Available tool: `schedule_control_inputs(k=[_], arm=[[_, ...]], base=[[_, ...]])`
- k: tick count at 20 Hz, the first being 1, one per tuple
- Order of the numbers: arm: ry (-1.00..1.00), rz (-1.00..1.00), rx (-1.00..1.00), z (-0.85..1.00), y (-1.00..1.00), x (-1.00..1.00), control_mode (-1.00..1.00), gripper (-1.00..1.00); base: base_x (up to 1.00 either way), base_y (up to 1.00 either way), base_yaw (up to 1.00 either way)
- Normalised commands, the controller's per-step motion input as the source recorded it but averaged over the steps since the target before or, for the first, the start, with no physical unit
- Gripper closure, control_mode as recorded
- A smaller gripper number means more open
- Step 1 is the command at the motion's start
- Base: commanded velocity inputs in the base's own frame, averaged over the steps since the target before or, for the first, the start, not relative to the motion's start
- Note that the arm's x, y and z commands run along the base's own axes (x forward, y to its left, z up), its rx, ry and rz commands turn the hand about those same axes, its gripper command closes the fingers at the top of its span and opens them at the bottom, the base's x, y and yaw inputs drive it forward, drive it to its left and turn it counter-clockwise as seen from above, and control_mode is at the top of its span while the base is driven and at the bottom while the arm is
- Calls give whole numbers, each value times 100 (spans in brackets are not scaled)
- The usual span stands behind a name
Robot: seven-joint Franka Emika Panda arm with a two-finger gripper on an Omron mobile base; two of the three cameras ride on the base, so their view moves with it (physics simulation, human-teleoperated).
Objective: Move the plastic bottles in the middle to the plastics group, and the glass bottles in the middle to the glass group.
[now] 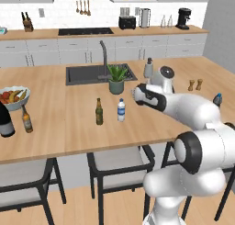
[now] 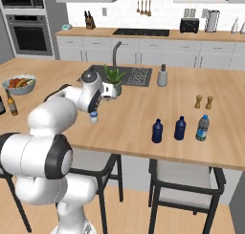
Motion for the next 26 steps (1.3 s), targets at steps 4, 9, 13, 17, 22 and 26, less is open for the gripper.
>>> schedule_control_inputs(k=[4,9,13,17,22,26], arm=[[35,0,-1,0,86,22,-100,-100],[22,1,0,-29,50,19,-100,-100],[13,1,0,-45,7,22,-100,-100],[3,1,0,-52,-4,21,-100,-100],[0,0,0,-34,-6,21,-100,-100],[0,0,0,-30,0,18,-100,-100]], base=[[0,0,0],[0,0,0],[0,0,0],[0,0,0],[0,0,0],[0,0,0]])
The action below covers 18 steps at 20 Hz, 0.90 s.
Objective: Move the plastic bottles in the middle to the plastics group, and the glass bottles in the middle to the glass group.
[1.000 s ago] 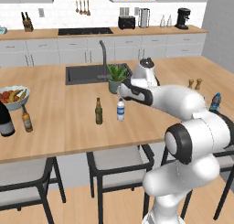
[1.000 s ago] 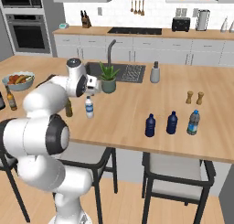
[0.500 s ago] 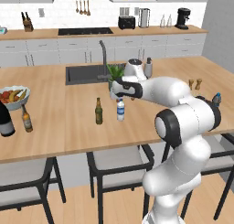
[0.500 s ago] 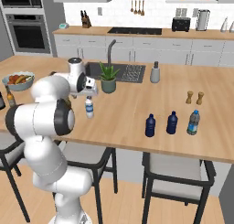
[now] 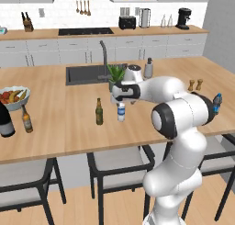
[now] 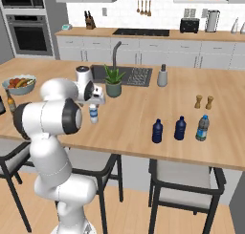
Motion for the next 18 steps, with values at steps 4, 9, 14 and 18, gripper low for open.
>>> schedule_control_inputs(k=[4,9,14,18], arm=[[-1,0,0,-14,1,33,-100,-100],[-4,0,0,-3,2,23,-100,-100],[-7,0,0,-14,9,11,-100,-100],[-6,0,0,-17,13,15,-100,-100]], base=[[0,0,0],[0,0,0],[0,0,0],[0,0,0]])
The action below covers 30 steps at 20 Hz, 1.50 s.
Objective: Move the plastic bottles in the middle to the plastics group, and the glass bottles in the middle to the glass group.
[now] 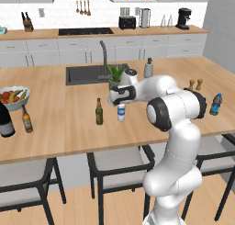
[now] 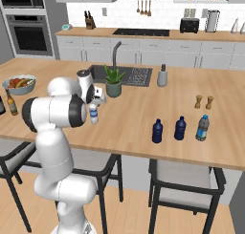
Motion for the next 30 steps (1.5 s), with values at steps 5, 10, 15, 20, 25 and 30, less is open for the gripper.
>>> schedule_control_inputs(k=[5,10,15,20,25,30], arm=[[0,0,0,-16,3,17,-100,-100],[0,0,-2,-23,0,1,-100,-100],[-6,0,-3,-19,0,0,-100,-100],[-15,0,-2,-14,-1,-1,-100,100],[-21,0,-2,-12,-2,-3,-100,100],[-11,0,0,4,-7,0,-100,100]], base=[[0,0,0],[0,0,0],[0,0,0],[0,0,0],[0,0,0],[0,0,0]])
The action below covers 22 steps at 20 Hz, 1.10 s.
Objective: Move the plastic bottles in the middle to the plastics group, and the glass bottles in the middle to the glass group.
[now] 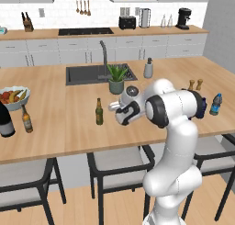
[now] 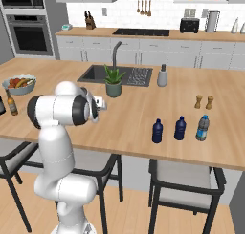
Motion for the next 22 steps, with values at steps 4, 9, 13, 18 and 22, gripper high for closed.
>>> schedule_control_inputs(k=[4,9,13,18,22], arm=[[2,0,0,36,-15,-14,-100,100],[12,-4,0,59,-28,-30,-100,100],[11,-4,0,57,-43,-36,-100,100],[0,-1,0,46,-67,-39,-100,100],[0,0,1,27,-82,-52,-100,100]], base=[[0,0,0],[0,0,0],[0,0,0],[0,0,0],[0,0,0]])
